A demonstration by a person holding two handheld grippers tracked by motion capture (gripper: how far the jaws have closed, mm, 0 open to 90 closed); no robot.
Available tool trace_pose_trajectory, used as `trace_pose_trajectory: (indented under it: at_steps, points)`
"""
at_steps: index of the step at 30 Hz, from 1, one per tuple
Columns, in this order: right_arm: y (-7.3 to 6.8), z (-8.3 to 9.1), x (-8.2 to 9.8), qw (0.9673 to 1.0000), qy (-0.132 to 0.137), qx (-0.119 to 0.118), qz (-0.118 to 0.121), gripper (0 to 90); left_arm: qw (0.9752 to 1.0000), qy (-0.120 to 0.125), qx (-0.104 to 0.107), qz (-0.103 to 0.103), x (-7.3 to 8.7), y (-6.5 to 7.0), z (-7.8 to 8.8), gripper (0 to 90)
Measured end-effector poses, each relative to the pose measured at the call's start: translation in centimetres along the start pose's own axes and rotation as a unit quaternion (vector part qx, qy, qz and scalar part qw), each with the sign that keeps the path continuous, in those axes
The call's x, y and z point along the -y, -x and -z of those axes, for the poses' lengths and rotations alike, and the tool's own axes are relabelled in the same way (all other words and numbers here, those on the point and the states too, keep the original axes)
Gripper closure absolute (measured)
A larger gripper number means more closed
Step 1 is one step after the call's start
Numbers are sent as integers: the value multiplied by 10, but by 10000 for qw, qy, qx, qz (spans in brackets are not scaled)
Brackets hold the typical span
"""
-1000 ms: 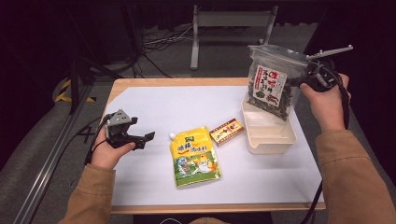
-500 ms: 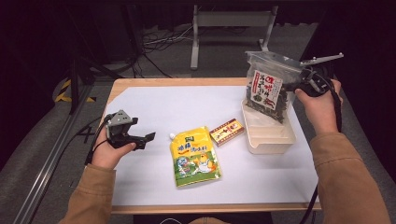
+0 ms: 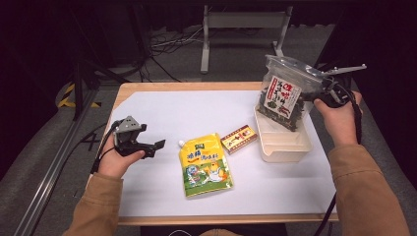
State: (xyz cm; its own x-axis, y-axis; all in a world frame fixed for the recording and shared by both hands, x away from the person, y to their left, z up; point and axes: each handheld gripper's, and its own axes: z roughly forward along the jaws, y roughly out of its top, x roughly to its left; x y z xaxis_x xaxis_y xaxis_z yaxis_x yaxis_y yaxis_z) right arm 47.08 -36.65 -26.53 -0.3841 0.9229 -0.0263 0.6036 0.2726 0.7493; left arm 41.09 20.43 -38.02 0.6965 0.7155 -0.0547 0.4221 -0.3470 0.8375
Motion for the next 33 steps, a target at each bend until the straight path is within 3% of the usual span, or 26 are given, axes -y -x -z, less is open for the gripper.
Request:
trace_pose_trajectory:
  at_steps: [4, 15, 21, 27, 33]
  points:
    - [1, -1, 3, 10000, -17, -22, -48, 837, 9999, -71, -11, -77, 0, 1, -2, 71]
    - [4, -1, 8, 10000, -30, -39, -77, 829, 9999, -137, 6, -38, 0, 3, -4, 71]
    - [4, -1, 8, 9999, 94, 32, -120, 805, 9998, -189, 1, -52, 1, 2, -5, 71]
    - [4, 2, 10, 9994, 177, -25, -297, 649, 9998, -185, 9, -28, 1, 2, -5, 71]
    - [2, 7, 12, 9993, 249, 1, -271, 513, 9998, -201, 14, -48, 2, 2, -6, 71]
